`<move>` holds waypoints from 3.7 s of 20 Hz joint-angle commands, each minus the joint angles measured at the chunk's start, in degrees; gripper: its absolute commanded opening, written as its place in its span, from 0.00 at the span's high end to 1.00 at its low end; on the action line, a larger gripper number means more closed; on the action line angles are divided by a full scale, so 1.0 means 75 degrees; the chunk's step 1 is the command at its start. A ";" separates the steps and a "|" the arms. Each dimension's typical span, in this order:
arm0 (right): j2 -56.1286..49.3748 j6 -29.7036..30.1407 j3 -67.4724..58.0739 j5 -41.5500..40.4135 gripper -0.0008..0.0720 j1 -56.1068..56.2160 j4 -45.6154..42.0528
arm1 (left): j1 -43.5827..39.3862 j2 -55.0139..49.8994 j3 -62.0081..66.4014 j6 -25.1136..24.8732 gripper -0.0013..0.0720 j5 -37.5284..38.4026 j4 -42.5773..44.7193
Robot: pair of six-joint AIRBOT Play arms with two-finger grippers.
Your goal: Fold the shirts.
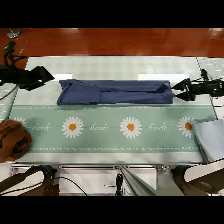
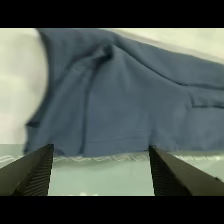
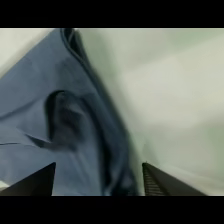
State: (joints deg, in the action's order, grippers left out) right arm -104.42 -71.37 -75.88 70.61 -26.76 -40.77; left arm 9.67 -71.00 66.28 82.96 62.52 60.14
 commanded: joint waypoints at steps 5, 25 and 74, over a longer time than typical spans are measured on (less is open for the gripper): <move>-0.0347 0.0044 -0.0134 0.0163 0.96 0.0903 0.0370 | -0.1271 0.0067 -0.0568 -0.0166 0.06 -0.0612 -0.0463; 0.9020 -0.1851 0.2547 0.1693 0.97 0.1011 -0.2148 | -0.6729 -0.4232 0.2707 0.0595 0.95 -0.2384 -0.1233; 0.2955 -0.3319 -0.2833 0.1953 0.12 0.4975 -0.5082 | -0.1052 0.3789 -0.3864 -0.0373 0.94 -0.1218 -0.1358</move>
State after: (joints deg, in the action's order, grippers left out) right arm -93.51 -92.27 -101.73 80.14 15.03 -57.98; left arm 1.74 -42.63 37.58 80.16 53.52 49.91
